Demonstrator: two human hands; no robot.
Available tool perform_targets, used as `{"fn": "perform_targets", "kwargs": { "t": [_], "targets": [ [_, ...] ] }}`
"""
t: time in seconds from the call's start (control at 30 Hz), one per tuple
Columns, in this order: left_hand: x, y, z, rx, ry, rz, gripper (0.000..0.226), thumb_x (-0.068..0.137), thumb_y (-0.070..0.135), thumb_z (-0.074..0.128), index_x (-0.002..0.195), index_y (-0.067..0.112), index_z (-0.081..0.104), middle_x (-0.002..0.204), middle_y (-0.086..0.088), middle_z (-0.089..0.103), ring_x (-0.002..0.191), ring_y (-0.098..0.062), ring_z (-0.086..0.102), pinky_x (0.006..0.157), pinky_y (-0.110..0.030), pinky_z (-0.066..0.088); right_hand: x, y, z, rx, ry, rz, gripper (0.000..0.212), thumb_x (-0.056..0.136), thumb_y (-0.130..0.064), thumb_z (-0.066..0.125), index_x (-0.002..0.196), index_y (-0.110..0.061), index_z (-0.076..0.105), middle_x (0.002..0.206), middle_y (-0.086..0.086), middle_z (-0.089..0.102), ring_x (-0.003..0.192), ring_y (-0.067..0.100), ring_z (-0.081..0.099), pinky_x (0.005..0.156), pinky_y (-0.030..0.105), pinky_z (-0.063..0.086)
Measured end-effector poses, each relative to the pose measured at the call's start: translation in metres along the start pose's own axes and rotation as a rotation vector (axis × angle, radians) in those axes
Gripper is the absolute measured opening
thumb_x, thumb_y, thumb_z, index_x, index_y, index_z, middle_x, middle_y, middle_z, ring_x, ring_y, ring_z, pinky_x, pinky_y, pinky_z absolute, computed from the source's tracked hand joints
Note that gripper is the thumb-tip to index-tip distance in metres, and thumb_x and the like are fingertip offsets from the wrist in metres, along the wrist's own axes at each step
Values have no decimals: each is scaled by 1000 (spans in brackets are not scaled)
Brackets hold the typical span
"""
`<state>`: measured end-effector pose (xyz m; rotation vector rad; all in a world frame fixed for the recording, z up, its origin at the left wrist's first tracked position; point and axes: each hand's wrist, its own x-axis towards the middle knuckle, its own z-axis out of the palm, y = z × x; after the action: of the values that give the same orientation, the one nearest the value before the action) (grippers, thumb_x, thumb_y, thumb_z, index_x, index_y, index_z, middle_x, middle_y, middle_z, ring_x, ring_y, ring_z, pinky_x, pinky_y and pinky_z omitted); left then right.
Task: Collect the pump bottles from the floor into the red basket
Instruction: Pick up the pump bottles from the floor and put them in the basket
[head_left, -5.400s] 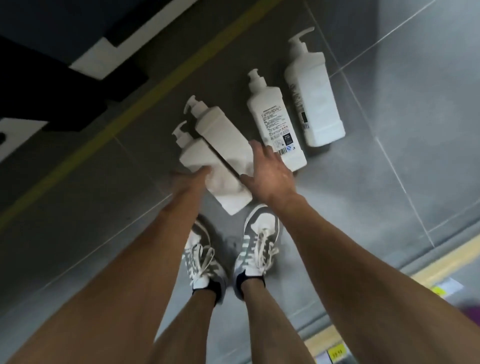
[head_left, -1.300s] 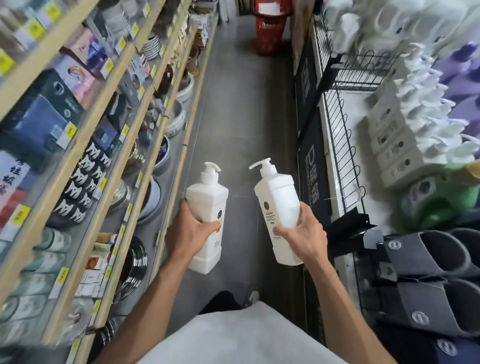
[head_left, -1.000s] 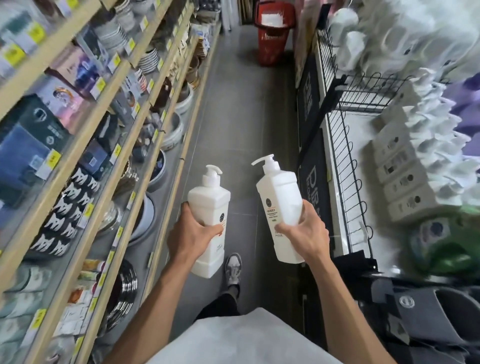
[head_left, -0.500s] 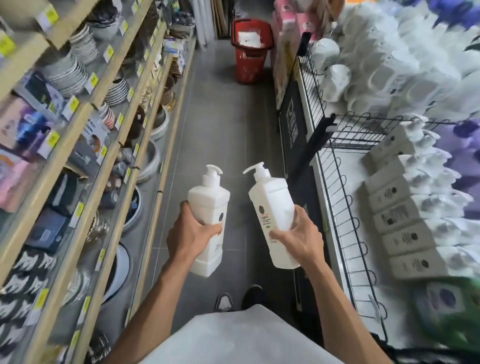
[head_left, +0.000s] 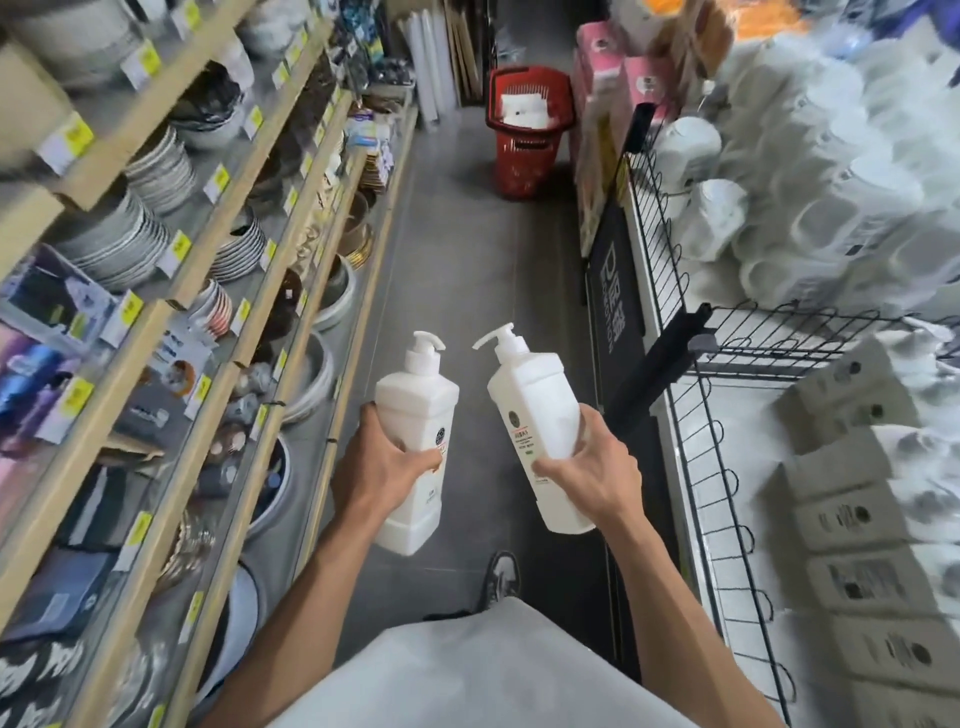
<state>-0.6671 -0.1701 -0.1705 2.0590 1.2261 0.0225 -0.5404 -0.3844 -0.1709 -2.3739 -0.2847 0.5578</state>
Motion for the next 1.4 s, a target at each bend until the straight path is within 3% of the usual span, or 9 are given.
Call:
{"fn": "perform_targets", "kwargs": {
  "t": [0.13, 0.27, 0.4, 0.57, 0.83, 1.1, 1.4],
  "targets": [
    [42, 32, 8, -8, 1, -7, 83, 61, 44, 87, 125, 27, 38, 103, 1, 65, 90, -29, 64, 82, -42, 52, 56, -12, -12, 4, -12, 3, 71, 67, -38, 79, 128, -34, 44, 106, -11, 64, 89, 22, 61, 74, 33, 43],
    [75, 60, 14, 8, -15, -15, 72, 62, 44, 87, 114, 29, 39, 96, 6, 62, 84, -25, 61, 76, -36, 46, 104, -24, -20, -4, -30, 16, 68, 64, -42, 77, 123, -37, 44, 107, -11, 66, 90, 22, 63, 75, 34, 47],
    [126, 82, 22, 3, -66, -12, 76, 55, 48, 87, 113, 32, 39, 96, 8, 63, 87, -26, 64, 83, -42, 53, 155, -37, -24, -32, -51, 2, 73, 64, -43, 78, 127, -36, 43, 107, -12, 64, 92, 21, 64, 79, 35, 53],
    [197, 115, 28, -34, -112, 23, 76, 54, 46, 87, 111, 30, 40, 96, 8, 63, 84, -25, 64, 80, -39, 53, 223, -60, -26, -52, -45, 17, 73, 66, -39, 80, 130, -35, 44, 105, -12, 61, 89, 20, 62, 75, 33, 47],
    [320, 173, 16, -50, -124, 68, 77, 54, 49, 86, 112, 33, 37, 100, 7, 63, 86, -26, 65, 81, -42, 54, 326, -110, -30, -47, 11, 57, 75, 65, -41, 81, 129, -34, 43, 108, -10, 61, 93, 20, 65, 79, 38, 57],
    [428, 233, 13, -38, -105, 78, 74, 59, 46, 87, 112, 31, 37, 100, 6, 64, 86, -28, 64, 75, -38, 51, 430, -150, -37, -35, 26, 62, 75, 63, -41, 79, 128, -34, 43, 108, -10, 63, 92, 21, 65, 80, 37, 56],
    [556, 325, 27, -11, -103, 86, 79, 54, 49, 85, 113, 33, 35, 98, 8, 63, 89, -30, 64, 83, -45, 54, 587, -185, -60, -5, 24, 58, 78, 65, -42, 79, 132, -31, 41, 110, -6, 62, 93, 24, 64, 77, 33, 48]
  ]
}}
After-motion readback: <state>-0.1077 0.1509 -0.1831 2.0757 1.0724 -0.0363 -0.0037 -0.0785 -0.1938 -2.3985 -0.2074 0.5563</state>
